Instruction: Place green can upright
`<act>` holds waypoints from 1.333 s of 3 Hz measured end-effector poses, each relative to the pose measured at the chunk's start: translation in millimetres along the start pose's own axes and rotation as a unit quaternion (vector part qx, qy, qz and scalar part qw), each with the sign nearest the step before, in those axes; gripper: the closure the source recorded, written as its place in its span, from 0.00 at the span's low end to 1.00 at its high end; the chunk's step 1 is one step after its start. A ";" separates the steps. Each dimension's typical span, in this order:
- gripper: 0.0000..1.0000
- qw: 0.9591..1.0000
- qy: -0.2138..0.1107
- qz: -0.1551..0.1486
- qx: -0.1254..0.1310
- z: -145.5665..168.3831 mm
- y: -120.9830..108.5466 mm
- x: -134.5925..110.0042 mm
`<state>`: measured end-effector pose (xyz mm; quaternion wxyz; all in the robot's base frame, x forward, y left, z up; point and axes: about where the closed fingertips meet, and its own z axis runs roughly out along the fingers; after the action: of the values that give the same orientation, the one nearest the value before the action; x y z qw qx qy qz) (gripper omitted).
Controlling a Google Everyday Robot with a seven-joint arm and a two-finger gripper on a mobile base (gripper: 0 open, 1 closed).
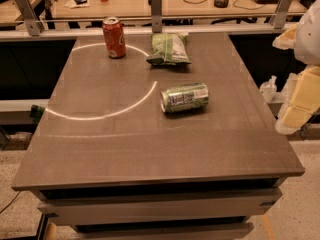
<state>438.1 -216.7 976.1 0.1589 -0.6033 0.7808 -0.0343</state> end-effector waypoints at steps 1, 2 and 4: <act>0.00 1.000 0.000 0.000 0.000 0.0 0.0 -0.1; 0.00 0.998 -0.030 -0.060 -0.020 15.9 -8.9 -32.9; 0.00 0.979 -0.079 -0.183 -0.050 57.5 -22.0 -101.9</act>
Offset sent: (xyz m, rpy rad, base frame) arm 0.0568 0.0916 -0.0218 0.0930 0.0398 0.4298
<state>497.9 -117.5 948.1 0.1810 -0.7437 0.6431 0.0242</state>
